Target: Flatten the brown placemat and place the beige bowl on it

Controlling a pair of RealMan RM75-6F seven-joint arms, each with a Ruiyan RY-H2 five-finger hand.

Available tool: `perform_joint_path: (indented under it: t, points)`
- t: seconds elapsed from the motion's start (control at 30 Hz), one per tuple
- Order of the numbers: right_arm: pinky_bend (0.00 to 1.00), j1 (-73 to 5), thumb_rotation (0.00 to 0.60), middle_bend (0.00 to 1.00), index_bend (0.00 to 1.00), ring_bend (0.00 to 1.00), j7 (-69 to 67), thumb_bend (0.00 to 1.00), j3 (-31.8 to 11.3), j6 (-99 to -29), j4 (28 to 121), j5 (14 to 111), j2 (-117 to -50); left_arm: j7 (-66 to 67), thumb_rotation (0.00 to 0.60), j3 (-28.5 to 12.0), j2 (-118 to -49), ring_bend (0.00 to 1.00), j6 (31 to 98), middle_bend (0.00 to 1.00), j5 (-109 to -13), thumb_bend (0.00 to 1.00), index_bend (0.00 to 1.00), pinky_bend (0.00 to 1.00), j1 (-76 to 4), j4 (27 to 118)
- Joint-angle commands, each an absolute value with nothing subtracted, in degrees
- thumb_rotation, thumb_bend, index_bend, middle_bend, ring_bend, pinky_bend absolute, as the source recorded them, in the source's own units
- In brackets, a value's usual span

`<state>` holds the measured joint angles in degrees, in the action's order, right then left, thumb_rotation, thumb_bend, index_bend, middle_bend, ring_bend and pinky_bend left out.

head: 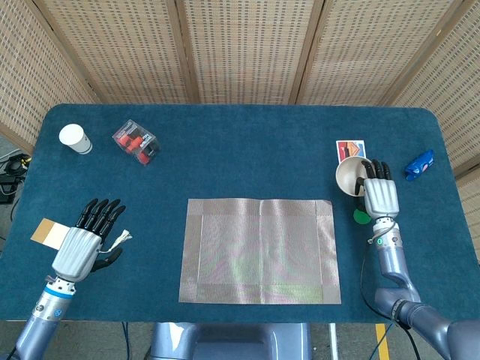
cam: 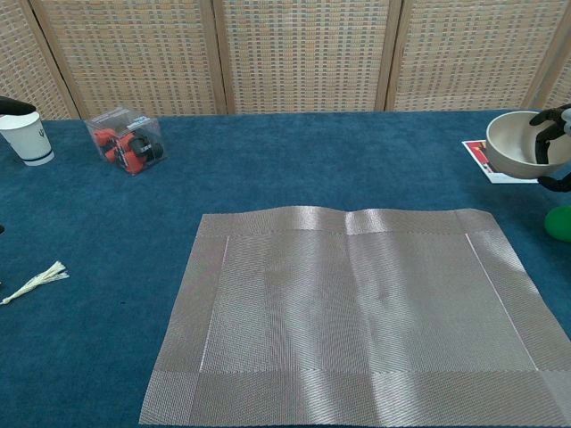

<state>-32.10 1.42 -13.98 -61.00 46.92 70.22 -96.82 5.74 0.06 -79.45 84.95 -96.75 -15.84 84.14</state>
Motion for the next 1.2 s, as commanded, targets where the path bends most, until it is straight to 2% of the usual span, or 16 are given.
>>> perform_joint_path:
  t: [0.03, 0.2, 0.47, 0.73, 1.2]
  points:
    - [0.11, -30.66, 0.600, 0.20, 0.67, 0.00, 2.19, 0.51, -12.74, -63.63, 50.59, 72.25, -94.91, 5.78, 0.600, 0.09, -79.42, 0.00, 84.98, 0.00, -96.82, 0.26, 0.04, 0.00, -15.82, 84.18]
    - [0.11, -29.42, 0.600, 0.20, 0.67, 0.00, 3.84, 0.51, -10.95, -66.35, 55.23, 74.75, -93.07, 6.12, 0.600, 0.33, -79.40, 0.00, 85.02, 0.00, -97.27, 0.26, 0.04, 0.00, -15.80, 84.25]
    - [0.13, -28.30, 0.600, 0.21, 0.68, 0.00, 9.98, 0.51, -6.02, -70.15, 68.98, 81.87, -89.81, 7.08, 0.600, 0.90, -79.72, 0.00, 84.97, 0.00, -98.13, 0.26, 0.04, 0.00, -15.71, 84.38]
    - [0.13, -28.38, 0.600, 0.21, 0.68, 0.00, 17.53, 0.51, -0.62, -70.81, 78.95, 89.22, -90.32, 6.84, 0.600, 0.62, -79.98, 0.00, 84.23, 0.00, -97.37, 0.26, 0.04, 0.00, -15.85, 83.70]
    - [0.14, -28.38, 0.600, 0.21, 0.68, 0.00, 20.04, 0.51, 2.00, -68.09, 83.01, 91.59, -91.18, 6.64, 0.600, 0.51, -80.12, 0.00, 83.88, 0.00, -97.05, 0.26, 0.05, 0.00, -15.94, 83.29]
